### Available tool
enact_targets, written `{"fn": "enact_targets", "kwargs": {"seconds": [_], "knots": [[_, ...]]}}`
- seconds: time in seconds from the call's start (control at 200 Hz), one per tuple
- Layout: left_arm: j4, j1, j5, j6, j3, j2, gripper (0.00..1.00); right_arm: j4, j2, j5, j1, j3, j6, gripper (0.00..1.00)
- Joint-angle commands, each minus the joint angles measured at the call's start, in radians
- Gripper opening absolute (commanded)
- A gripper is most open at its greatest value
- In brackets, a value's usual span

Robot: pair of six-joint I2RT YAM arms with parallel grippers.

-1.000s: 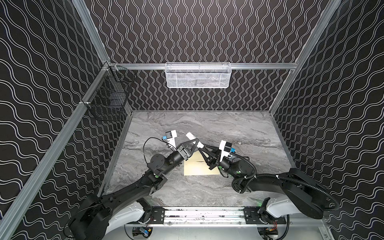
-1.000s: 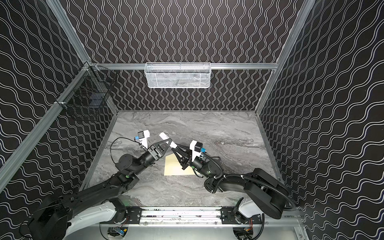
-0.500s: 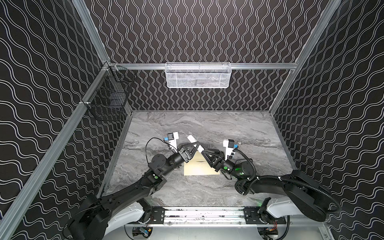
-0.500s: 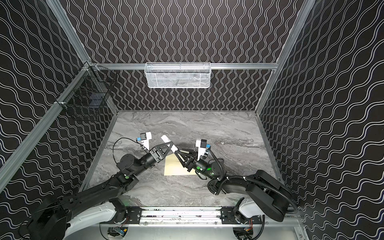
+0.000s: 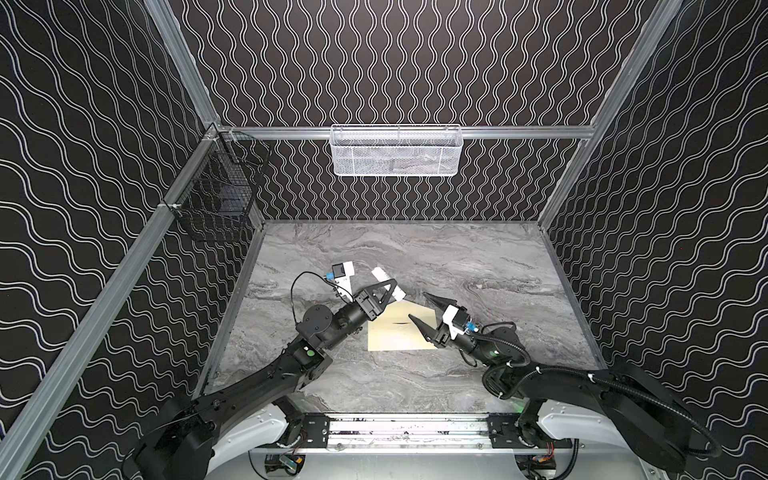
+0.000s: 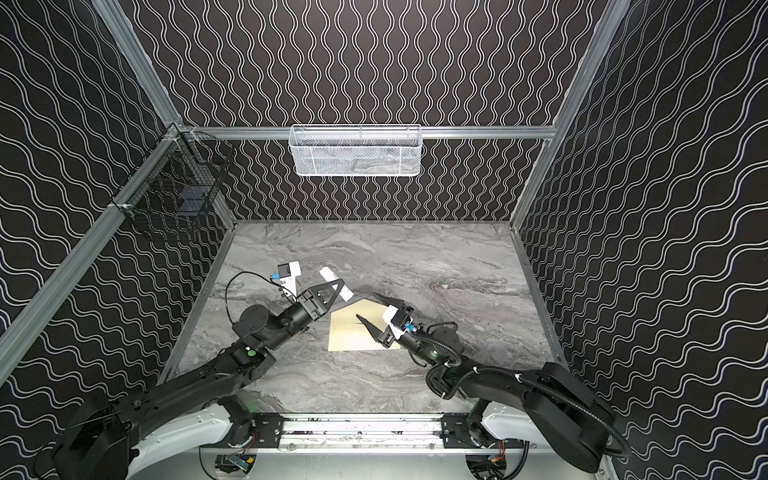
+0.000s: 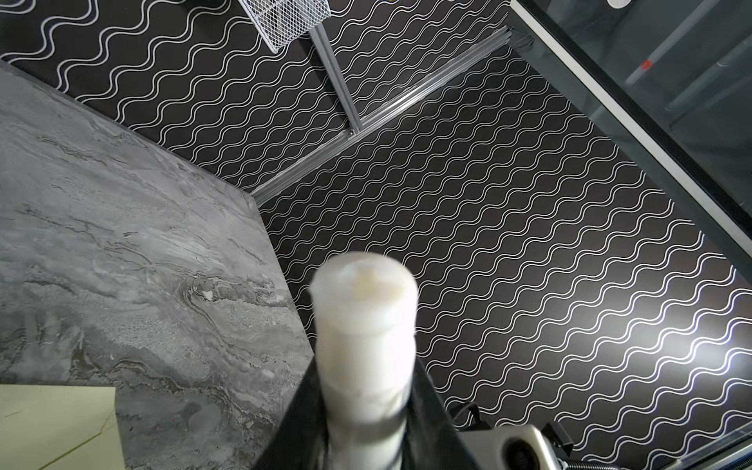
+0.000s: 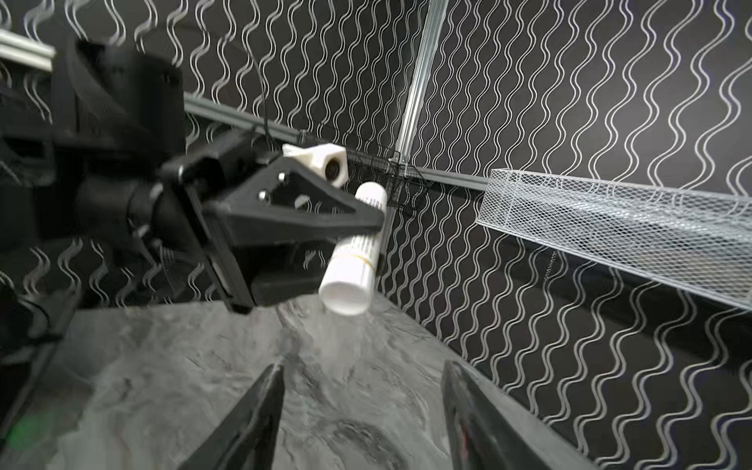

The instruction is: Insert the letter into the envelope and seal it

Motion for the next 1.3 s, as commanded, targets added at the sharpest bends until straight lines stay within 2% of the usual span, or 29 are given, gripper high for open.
{"fn": "enact_targets", "kwargs": {"seconds": [0.0,0.055,0.115,0.185,0.305,0.405,0.576,0.731,1.116,1.296], "knots": [[0.02,0.002,0.008,-0.01,0.009,0.002,0.0,0.051,0.013,0.054,0.043,0.035,-0.199,0.64],[0.022,0.002,0.006,-0.01,0.011,0.003,0.0,0.062,0.053,0.094,0.067,0.052,-0.244,0.64],[0.037,0.0,0.014,-0.004,0.011,0.008,0.0,0.163,0.115,0.109,0.071,0.049,-0.243,0.64],[0.054,-0.002,0.023,-0.008,0.011,0.023,0.0,0.267,0.149,0.092,0.07,0.047,-0.122,0.61],[0.101,-0.003,0.032,-0.025,0.009,0.05,0.0,0.179,0.139,0.032,0.071,0.1,0.117,0.56],[0.116,-0.004,0.037,-0.029,0.011,0.061,0.0,0.245,0.171,0.046,0.071,0.099,0.218,0.52],[0.123,-0.006,0.035,-0.029,0.012,0.064,0.0,0.264,0.232,0.057,0.071,0.123,0.198,0.5],[0.114,-0.006,0.039,-0.026,0.014,0.054,0.0,0.239,0.258,0.066,0.072,0.155,0.107,0.47],[0.118,-0.006,0.042,-0.037,0.005,0.048,0.0,0.212,0.305,0.047,0.083,0.228,0.043,0.32],[0.065,-0.007,0.026,-0.015,0.003,0.009,0.0,0.214,0.305,0.067,0.091,0.235,0.028,0.25]]}}
